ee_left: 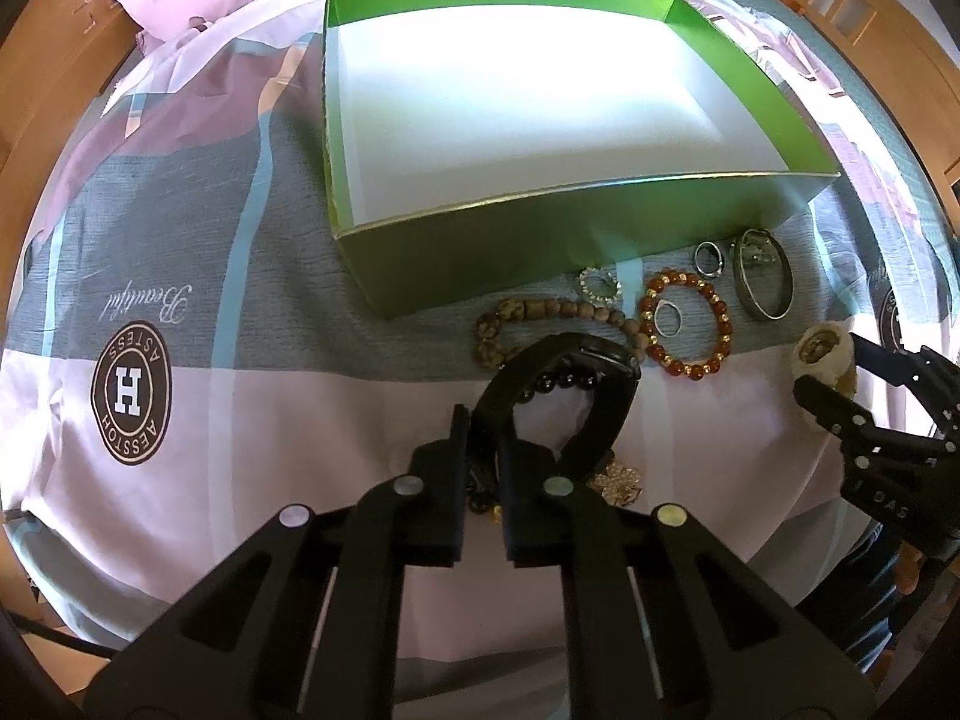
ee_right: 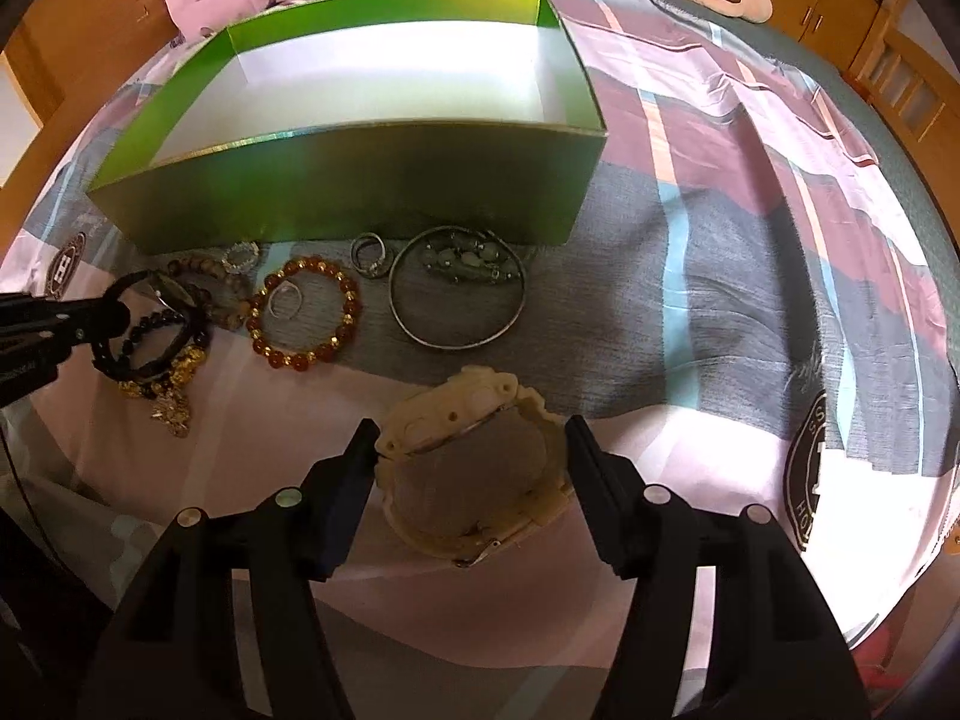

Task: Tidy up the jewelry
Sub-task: 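Carry the black watch with the left tool while the right tool carries the white watch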

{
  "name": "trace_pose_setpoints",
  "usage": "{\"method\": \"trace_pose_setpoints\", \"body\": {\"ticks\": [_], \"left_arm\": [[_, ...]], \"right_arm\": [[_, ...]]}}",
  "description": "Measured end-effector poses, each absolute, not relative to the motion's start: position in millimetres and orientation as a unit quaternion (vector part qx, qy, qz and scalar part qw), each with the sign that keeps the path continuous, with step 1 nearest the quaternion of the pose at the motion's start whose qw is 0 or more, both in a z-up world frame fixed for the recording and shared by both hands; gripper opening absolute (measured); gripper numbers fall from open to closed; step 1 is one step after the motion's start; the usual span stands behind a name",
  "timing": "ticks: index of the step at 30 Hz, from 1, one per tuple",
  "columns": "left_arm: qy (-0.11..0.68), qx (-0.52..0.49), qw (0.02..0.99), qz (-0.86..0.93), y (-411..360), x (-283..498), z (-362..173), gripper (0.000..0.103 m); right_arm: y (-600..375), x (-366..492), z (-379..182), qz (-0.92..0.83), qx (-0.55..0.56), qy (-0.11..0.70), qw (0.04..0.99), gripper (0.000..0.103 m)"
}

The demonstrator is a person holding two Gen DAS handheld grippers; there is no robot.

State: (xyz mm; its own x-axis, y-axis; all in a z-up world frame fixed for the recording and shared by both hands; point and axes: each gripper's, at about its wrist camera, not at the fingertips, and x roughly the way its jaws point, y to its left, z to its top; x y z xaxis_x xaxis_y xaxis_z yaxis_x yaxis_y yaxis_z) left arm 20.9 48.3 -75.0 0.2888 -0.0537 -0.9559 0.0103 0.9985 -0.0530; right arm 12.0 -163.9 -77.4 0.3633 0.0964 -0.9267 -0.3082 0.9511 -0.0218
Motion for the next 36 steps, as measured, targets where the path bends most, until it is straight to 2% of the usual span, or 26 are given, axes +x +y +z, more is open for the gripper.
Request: {"method": "trace_pose_setpoints", "body": {"ticks": [15,22,27,34,36], "left_arm": [[0.586,-0.042,0.809,-0.017,68,16,-64,0.012],[0.587,-0.043,0.808,-0.017,68,17,-65,0.012],[0.582,-0.08,0.809,-0.027,85,19,-58,0.013],[0.6,-0.058,0.798,-0.021,77,23,-73,0.014],[0.603,-0.063,0.795,-0.018,79,25,-76,0.023]], "right_arm": [[-160,5,-25,0.189,-0.103,0.482,0.849,0.062],[-158,4,-35,0.187,-0.114,0.486,0.846,0.062],[-164,8,-40,0.176,-0.105,0.496,0.844,0.062],[-166,9,-50,0.177,-0.1,0.507,0.837,0.062],[-165,8,-52,0.179,-0.101,0.509,0.836,0.062]]}}
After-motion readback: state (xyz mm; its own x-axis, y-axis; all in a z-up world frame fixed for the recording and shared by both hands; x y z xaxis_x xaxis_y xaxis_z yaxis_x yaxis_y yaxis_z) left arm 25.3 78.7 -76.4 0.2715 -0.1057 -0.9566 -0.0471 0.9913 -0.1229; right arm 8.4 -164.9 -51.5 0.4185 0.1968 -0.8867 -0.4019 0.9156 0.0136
